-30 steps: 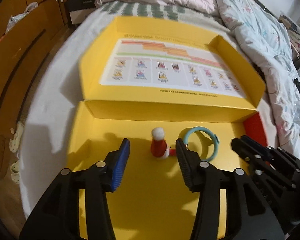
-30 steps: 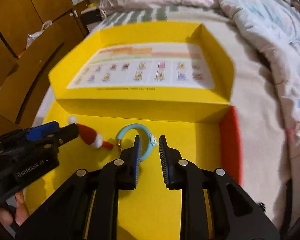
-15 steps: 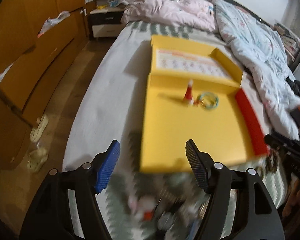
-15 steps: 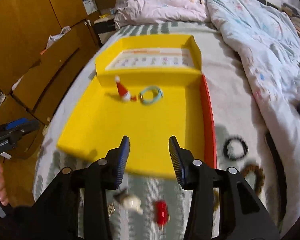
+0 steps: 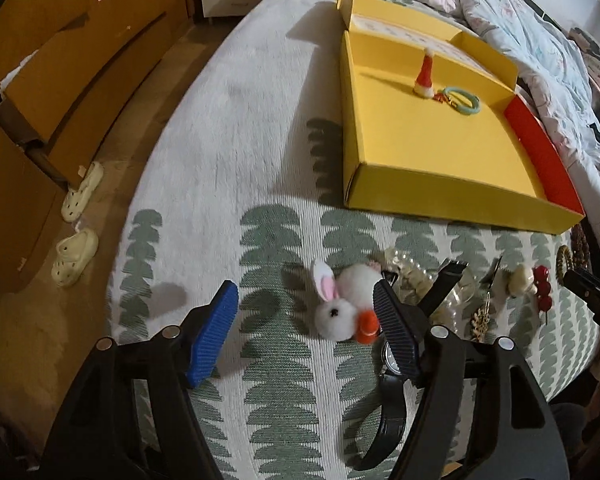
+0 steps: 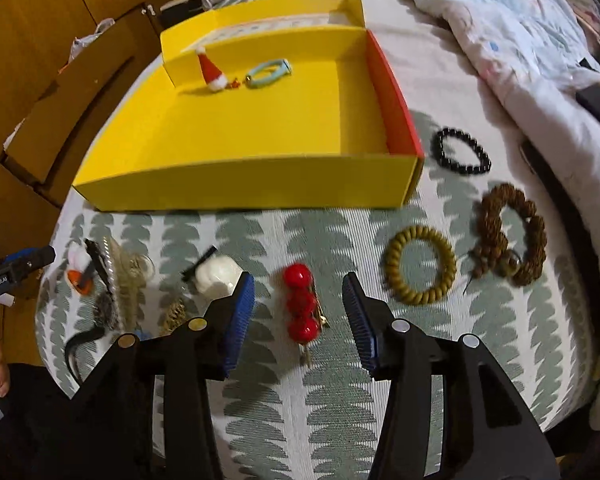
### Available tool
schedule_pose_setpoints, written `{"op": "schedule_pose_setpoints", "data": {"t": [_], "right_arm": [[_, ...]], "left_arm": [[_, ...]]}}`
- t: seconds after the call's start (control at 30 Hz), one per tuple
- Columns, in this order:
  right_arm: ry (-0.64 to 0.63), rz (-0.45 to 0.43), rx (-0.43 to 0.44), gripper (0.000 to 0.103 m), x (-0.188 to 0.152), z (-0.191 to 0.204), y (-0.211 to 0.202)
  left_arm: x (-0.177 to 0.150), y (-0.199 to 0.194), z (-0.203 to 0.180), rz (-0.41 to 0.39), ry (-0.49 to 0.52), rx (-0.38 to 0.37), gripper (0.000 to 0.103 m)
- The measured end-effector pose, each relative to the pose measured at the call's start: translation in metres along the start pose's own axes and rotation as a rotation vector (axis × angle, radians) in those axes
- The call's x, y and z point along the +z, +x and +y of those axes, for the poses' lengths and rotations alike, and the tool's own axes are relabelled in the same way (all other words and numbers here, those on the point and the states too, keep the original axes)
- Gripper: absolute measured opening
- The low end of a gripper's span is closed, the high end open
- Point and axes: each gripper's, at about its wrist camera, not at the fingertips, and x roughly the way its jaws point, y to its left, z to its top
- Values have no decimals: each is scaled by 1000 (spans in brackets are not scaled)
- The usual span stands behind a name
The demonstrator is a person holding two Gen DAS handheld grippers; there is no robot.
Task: Organize jewelry
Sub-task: 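Move the right tool to the red three-bead hairpin while the left tool approaches the white pompom bunny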
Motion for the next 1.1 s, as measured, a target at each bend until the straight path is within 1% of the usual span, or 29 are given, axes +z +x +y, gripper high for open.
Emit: {"op": "schedule_pose_setpoints", "data": {"t": [0.13,0.2,0.27,0.43,0.5,0.63,0.7,0.8,0.93,1.03,1.1], "right_arm": [[11,22,-1,50,-6,-2,14],[2,42,-9,50,-8,0,22],[-5,45,-23,49,-8,1,25],[-11,45,-29,50,-6,1,28],[-2,44,-17,50,-6,-1,28],[3,38,-10,50,-8,-4,25],[4,39,-12,50,-8,-5,25],[2,51,-14,50,-9,-5,28],[-3,70,-18,50,-11,-5,33],[-2,75,-22,50,-12,-5,35],[1,72,-20,50,-12,-5,34]], "left_arm": [[-4,7,-2,9,14,14,70],[-6,10,-3,15,18,6,70],[-7,12,-4,16,21,3,70],[-9,18,-11,31,46,17,70],[-9,21,-13,44,48,5,70],[-8,17,-19,27,65,-2,70],[-7,20,-24,30,81,16,70],[-7,29,-28,62,96,47,70],[-5,35,-30,84,99,24,70],[-4,32,-31,78,93,10,70],[-3,27,-29,63,80,-19,70]]}}
